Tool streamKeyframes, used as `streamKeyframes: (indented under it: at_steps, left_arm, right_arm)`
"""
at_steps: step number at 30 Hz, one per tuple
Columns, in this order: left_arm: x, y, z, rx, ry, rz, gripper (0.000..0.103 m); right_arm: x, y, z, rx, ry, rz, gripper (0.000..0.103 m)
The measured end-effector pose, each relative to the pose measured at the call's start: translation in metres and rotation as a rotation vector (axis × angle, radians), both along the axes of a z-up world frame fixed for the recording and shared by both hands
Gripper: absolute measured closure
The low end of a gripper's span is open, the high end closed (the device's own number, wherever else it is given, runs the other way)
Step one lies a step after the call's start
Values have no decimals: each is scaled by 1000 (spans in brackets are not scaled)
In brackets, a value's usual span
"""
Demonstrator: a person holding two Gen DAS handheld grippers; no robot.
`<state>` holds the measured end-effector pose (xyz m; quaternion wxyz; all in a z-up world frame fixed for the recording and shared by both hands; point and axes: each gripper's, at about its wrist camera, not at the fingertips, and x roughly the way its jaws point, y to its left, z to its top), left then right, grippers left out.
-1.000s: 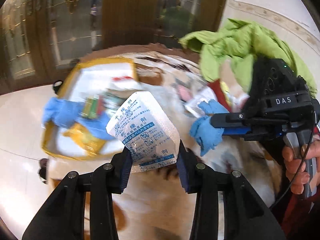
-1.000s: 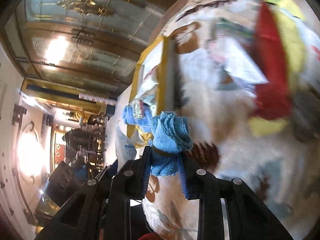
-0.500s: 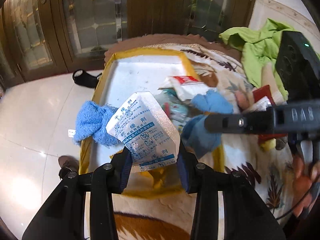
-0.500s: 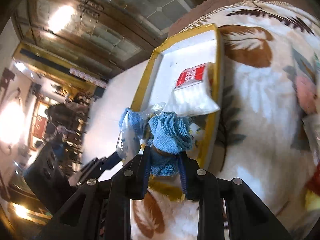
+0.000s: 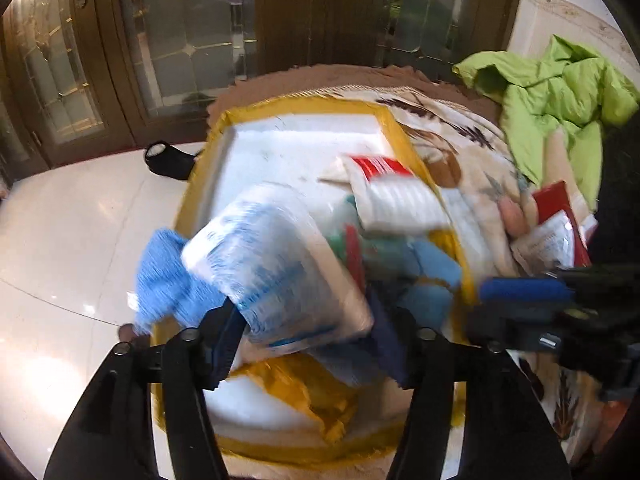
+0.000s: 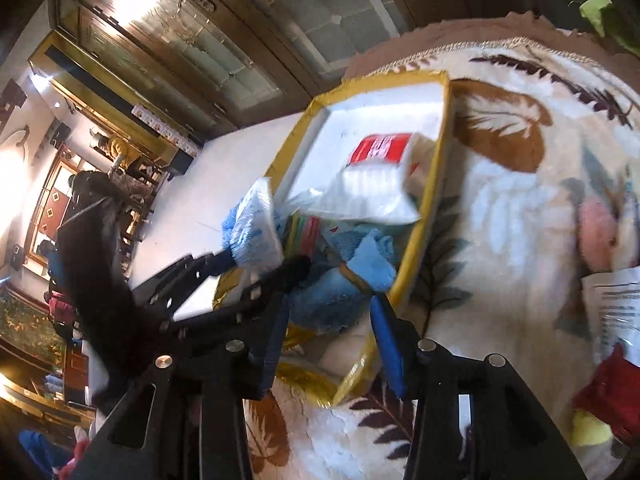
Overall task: Organize soft objects
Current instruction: 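Carry the desiccant packet with the left tool while the right tool carries the blue cloth into the box, then grasp the red snack bag with the right tool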
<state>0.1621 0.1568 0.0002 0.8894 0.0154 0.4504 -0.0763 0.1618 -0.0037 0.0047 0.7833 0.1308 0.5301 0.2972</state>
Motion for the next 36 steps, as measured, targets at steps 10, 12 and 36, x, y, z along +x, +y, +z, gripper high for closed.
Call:
streamKeyframes:
  at_steps: [10,12,36]
  left_arm:
    - [2,-2,28,-17,-59,-5,44]
    - [-11,-3,41,-19,-82,-3,37]
    - [-114,-136,24,-47,-40,-89,24]
  right_arm:
    - [-38,-69,40,100,-63,-26,57]
    - [-45,-86,46,111,-83,-44,53]
    - [-127,-222,5,27,-32,-256,46]
